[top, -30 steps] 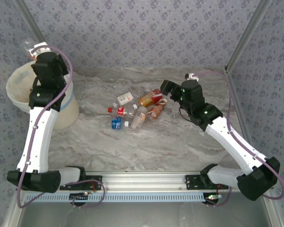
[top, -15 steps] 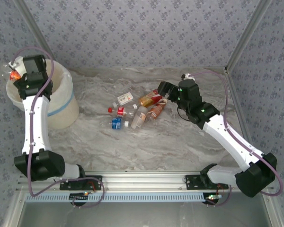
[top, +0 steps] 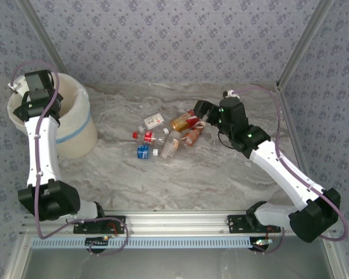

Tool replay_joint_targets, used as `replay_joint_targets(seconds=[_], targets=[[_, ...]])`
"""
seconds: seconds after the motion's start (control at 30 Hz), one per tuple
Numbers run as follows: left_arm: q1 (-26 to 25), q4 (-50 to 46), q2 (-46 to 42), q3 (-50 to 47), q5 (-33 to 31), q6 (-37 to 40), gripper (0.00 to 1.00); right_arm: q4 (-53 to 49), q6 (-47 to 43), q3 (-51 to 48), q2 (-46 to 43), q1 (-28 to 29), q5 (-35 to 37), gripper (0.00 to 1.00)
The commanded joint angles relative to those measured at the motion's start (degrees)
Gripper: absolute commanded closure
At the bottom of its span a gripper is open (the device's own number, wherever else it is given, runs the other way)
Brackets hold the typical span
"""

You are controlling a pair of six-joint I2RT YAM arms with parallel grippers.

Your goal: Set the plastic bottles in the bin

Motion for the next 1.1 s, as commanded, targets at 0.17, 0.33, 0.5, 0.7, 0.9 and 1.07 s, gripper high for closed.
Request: replay_joint_targets(seconds=[0.17,0.33,0.5,0.7,0.9,1.07], targets=[[-3.2,3.3,-6.5,-0.9,12.5,-0.1,0.01,-1.1,0.2,1.7,0.9,-0.2,-0.2,0.00],[-8.8,4.5,-7.0,-0.9,14.9,-0.1,0.00,-1.5,-0.4,1.3,1.1,-0.2,0.6,0.00],[-14.1,7.5,-7.4,-2.6,17.2,-0.6,0.00,-1.9,-0.2,0.0,1.9,-0.3,2.2,0.00],[-15.0,12.2,-8.5,-7.2,28.8,-3.8,0.01,-3.7,3.9,-1.3,5.1,-0.6,1.3,0.00],[-15.0,15.6,-12.4,-15.4,34.9,-7.1,0.00,-2.3,14.1,-5.0,11.7,1.0,-0.7,0.04],[-15.0,13.6,-13.7,-17.6,34.3,-6.1,0.01,-1.8,15.6,-4.3,18.9,3.4,1.6,0.07]])
